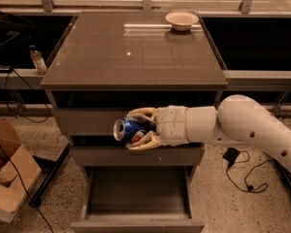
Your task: Pick pepsi can from bottom drawer and place on counter
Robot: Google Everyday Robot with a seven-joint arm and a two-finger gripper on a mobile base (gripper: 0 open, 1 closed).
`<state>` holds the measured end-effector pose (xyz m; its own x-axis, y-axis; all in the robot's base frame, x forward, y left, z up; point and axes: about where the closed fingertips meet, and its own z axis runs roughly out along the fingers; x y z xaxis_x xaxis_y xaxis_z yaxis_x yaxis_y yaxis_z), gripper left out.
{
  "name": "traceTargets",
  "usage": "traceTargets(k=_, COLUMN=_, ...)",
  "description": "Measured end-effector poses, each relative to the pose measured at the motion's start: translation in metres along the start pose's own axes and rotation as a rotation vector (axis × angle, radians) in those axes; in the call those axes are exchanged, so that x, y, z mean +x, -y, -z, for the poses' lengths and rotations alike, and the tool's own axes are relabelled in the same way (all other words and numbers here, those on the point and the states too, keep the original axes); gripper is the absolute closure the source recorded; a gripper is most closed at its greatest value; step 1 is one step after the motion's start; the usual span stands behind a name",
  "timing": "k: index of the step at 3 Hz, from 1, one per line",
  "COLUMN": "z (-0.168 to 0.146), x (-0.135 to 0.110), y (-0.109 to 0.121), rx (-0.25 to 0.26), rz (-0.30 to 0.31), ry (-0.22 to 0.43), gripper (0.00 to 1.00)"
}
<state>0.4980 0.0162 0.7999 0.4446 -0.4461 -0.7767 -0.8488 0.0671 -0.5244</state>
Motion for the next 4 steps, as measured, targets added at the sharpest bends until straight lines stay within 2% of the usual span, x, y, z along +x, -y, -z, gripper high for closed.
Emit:
traceTargets(k=1, z=0.007, x=-0.012, y=0.021, rx=0.026, rz=0.068, ry=-0.061, gripper=1.00)
traceTargets(k=2, z=0.018, x=-0.040, y=0.085, rx=0.061, rz=0.238, ry=-0.155, gripper=1.00)
traceTargets(k=3, z=0.011, x=-0.065, y=0.140, rx=0.079, rz=0.352, ry=-0.176, gripper=1.00)
traceTargets(k=4, z=-0.005, x=-0.065, y=0.198, rx=0.117, rz=0.397, ry=-0.214, gripper=1.00)
